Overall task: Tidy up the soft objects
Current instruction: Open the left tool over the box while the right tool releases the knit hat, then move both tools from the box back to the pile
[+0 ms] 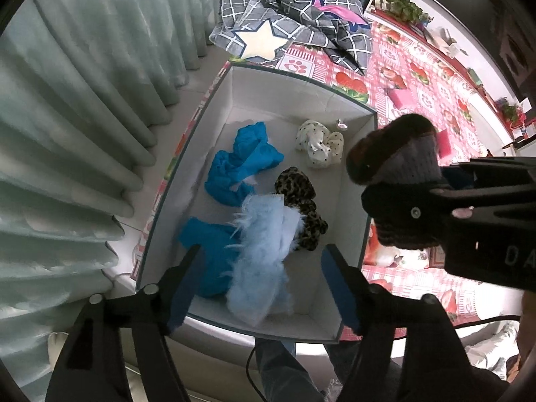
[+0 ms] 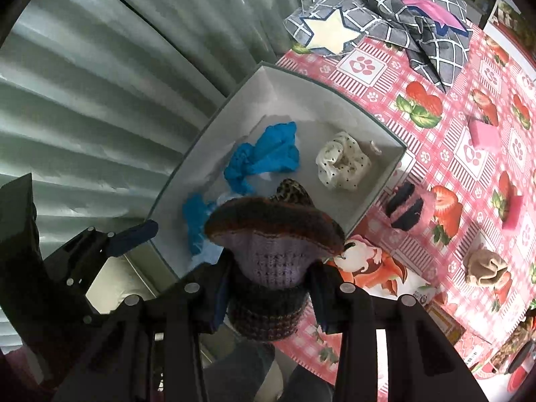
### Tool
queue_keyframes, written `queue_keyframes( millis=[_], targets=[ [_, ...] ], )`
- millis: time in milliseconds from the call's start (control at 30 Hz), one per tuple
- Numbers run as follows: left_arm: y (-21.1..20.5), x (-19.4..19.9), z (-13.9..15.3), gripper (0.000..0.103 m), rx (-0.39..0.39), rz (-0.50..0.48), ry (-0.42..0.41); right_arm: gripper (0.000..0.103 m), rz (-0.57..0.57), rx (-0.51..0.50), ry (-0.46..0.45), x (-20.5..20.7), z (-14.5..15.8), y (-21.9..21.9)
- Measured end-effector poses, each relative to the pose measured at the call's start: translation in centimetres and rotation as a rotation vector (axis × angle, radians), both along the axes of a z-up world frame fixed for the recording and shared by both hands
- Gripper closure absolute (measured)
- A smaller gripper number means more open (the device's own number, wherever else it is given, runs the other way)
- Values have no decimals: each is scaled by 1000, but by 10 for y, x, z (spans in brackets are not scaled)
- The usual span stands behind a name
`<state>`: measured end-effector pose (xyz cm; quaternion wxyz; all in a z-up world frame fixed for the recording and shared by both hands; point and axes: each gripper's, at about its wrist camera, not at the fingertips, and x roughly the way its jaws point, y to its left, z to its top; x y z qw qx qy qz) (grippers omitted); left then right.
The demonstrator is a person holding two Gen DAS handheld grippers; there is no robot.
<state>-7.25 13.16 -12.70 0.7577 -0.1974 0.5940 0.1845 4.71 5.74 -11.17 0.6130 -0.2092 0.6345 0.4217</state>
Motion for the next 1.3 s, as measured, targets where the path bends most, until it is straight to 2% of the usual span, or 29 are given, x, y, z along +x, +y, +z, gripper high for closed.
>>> queue_keyframes(
  millis=[67, 133, 200, 267, 300, 333, 367, 467, 633, 933, 1133, 1300],
  targets=[
    [1, 1, 0, 24, -3, 5, 1, 50, -2, 12, 3, 1, 2, 1],
    [2, 0, 1, 22, -13, 15, -12, 27, -4, 25, 2, 1, 4, 1],
    [2, 0, 1, 16, -34, 21, -30, 24, -5, 37, -6, 1, 8, 2],
    [3, -1, 2, 6, -44, 32, -41, 24, -7, 41, -3, 2, 9, 1],
    [4, -1, 2, 1, -48, 38, -37, 21, -11, 43, -4, 2, 10, 0],
    [5, -1, 2, 0, -53, 46, -35, 5, -15, 43, -5, 3, 11, 0],
    [6, -1, 1, 0, -63, 52, -31, 0, -25, 42, -10, 4, 11, -2],
    [7, 0, 3, 0, -65, 65, -30, 0, -60, 59, 5, 10, 17, -12],
    [1, 12, 13, 0, -81, 31, -50, 0, -137, 57, 21, 29, 29, -38],
    [-42, 57, 36, 0, -57, -132, -85, 0, -419, 53, 85, 92, 48, -142],
    [-71, 85, 28, 0, -77, -197, -49, 0, -622, 46, 114, 136, 42, -222],
    [-95, 113, 23, 0, -62, -244, -15, 0, -725, -8, 112, 174, 14, -267]
  ],
)
